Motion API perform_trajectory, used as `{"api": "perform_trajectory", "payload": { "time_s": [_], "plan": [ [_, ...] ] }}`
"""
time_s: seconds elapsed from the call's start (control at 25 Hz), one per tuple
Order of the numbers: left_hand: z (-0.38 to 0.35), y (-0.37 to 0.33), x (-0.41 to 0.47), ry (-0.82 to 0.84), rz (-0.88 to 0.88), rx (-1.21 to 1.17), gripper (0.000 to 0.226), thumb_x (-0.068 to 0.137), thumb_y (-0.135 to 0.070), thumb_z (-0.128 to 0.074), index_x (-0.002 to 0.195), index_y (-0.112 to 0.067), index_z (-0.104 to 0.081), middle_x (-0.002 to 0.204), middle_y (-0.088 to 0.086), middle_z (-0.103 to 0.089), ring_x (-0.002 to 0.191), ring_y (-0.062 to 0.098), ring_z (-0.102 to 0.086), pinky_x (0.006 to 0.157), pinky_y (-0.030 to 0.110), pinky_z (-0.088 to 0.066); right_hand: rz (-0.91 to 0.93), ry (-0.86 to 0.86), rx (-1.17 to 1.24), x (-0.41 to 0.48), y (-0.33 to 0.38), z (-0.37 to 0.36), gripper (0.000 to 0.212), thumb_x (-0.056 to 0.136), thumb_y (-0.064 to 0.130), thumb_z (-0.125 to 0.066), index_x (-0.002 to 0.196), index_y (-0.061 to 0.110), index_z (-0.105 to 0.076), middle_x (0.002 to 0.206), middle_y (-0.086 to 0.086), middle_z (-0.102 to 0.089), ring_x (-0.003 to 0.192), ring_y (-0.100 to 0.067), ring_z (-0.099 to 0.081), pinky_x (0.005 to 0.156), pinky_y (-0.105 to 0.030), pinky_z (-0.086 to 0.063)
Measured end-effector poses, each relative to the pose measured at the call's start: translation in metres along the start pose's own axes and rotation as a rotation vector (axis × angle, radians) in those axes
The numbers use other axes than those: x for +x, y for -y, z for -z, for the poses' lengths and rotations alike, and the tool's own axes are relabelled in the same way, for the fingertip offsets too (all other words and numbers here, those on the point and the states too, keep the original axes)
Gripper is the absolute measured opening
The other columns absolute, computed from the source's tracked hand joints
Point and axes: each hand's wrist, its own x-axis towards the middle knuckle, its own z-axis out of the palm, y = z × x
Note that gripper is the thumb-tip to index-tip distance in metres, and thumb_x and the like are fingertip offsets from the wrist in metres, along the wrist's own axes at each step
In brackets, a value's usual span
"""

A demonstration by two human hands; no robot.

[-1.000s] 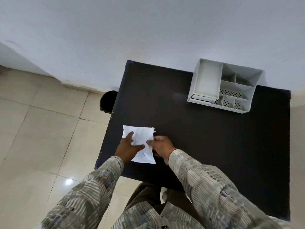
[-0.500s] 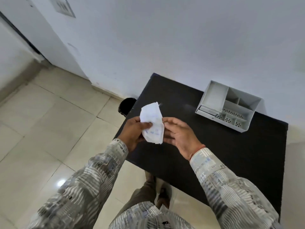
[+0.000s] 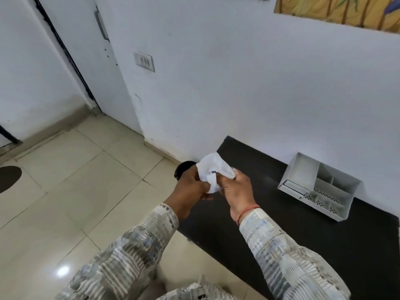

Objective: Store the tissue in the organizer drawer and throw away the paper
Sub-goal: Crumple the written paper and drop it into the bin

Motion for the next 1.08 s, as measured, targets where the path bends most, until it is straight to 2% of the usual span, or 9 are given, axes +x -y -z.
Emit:
{"api": "perform_trajectory", "payload": {
  "time_s": [0.12, 0.24, 0.36, 0.44, 0.56, 0.68, 0.8, 0.92, 1.08],
  "plan": [
    [0.057, -0.019, 0.013, 0.007, -0.068, -0.029, 0.035, 0.093, -0.007, -0.075, 0.127, -0.015, -0.072, 0.115, 0.010, -0.080, 0.103, 0.030, -0.079, 0.086, 0.048, -0.067, 0.089, -0.042, -0.104, 0.020, 0.007, -0.059, 0.013, 0.085, 0.021, -0.081, 0.098, 0.018, -0.077, 0.097, -0.006, -0.079, 0.093, -0.026, -0.077, 0.077, -0.032, -0.065],
    [0.125, -0.041, 0.034, -0.072, -0.028, -0.083, 0.030, 0.091, -0.012, -0.081, 0.119, -0.004, -0.074, 0.114, 0.019, -0.081, 0.104, 0.038, -0.079, 0.089, 0.053, -0.066, 0.236, -0.087, -0.321, 0.031, 0.019, -0.130, 0.022, 0.090, 0.025, -0.074, 0.113, 0.025, -0.073, 0.112, 0.000, -0.075, 0.102, -0.018, -0.072, 0.087, -0.034, -0.063],
    [0.196, -0.065, 0.066, -0.164, 0.047, -0.200, 0.021, 0.094, -0.005, -0.077, 0.113, 0.005, -0.073, 0.114, 0.024, -0.080, 0.096, 0.033, -0.082, 0.080, 0.040, -0.068, 0.347, -0.011, -0.304, 0.035, 0.028, -0.196, 0.030, 0.097, 0.033, -0.065, 0.127, 0.026, -0.069, 0.122, 0.004, -0.071, 0.111, -0.013, -0.068, 0.097, -0.038, -0.060],
    [0.229, -0.077, 0.088, -0.186, 0.085, -0.244, 0.022, 0.095, -0.005, -0.075, 0.113, 0.007, -0.072, 0.116, 0.027, -0.079, 0.091, 0.030, -0.082, 0.073, 0.032, -0.066, 0.436, 0.040, -0.386, 0.033, 0.033, -0.225, 0.034, 0.099, 0.040, -0.065, 0.131, 0.028, -0.068, 0.122, 0.009, -0.069, 0.112, -0.007, -0.065, 0.099, -0.029, -0.056],
    [0.249, -0.086, 0.110, -0.169, 0.139, -0.194, 0.029, 0.095, -0.011, -0.076, 0.115, 0.008, -0.071, 0.112, 0.027, -0.079, 0.079, 0.028, -0.082, 0.065, 0.031, -0.065, 0.533, -0.105, -0.647, 0.044, 0.034, -0.247, 0.035, 0.096, 0.038, -0.070, 0.130, 0.032, -0.070, 0.113, 0.008, -0.069, 0.106, -0.010, -0.063, 0.096, -0.029, -0.055],
    [0.250, -0.092, 0.134, -0.068, 0.194, -0.136, 0.046, 0.091, -0.037, -0.081, 0.119, -0.002, -0.074, 0.109, 0.021, -0.082, 0.085, 0.036, -0.082, 0.069, 0.037, -0.066, 0.435, -0.251, -0.607, 0.072, 0.043, -0.245, 0.024, 0.097, 0.031, -0.072, 0.120, 0.030, -0.079, 0.104, 0.001, -0.075, 0.098, -0.018, -0.069, 0.093, -0.036, -0.058],
    [0.253, -0.095, 0.173, 0.031, 0.288, -0.138, 0.055, 0.092, -0.059, -0.071, 0.119, -0.011, -0.074, 0.109, 0.014, -0.082, 0.096, 0.041, -0.081, 0.081, 0.046, -0.067, 0.199, -0.307, -0.362, 0.111, 0.044, -0.232, 0.019, 0.095, 0.027, -0.075, 0.113, 0.026, -0.083, 0.106, 0.009, -0.082, 0.093, -0.004, -0.073, 0.093, -0.032, -0.061],
    [0.259, -0.094, 0.223, 0.021, 0.310, -0.083, 0.056, 0.094, -0.060, -0.068, 0.117, -0.010, -0.074, 0.111, 0.011, -0.082, 0.088, 0.033, -0.081, 0.090, 0.051, -0.065, 0.038, -0.371, -0.111, 0.156, 0.031, -0.224, 0.010, 0.092, 0.026, -0.079, 0.098, 0.028, -0.086, 0.089, 0.015, -0.082, 0.076, 0.000, -0.070, 0.078, -0.033, -0.060],
    [0.267, -0.084, 0.297, -0.019, 0.332, -0.007, 0.049, 0.097, -0.054, -0.068, 0.113, -0.008, -0.074, 0.107, 0.010, -0.080, 0.086, 0.030, -0.077, 0.085, 0.047, -0.062, -0.075, -0.426, 0.084, 0.219, 0.013, -0.226, 0.009, 0.094, 0.016, -0.076, 0.098, 0.018, -0.084, 0.093, 0.005, -0.082, 0.082, -0.005, -0.069, 0.073, -0.014, -0.054]
  ]
}}
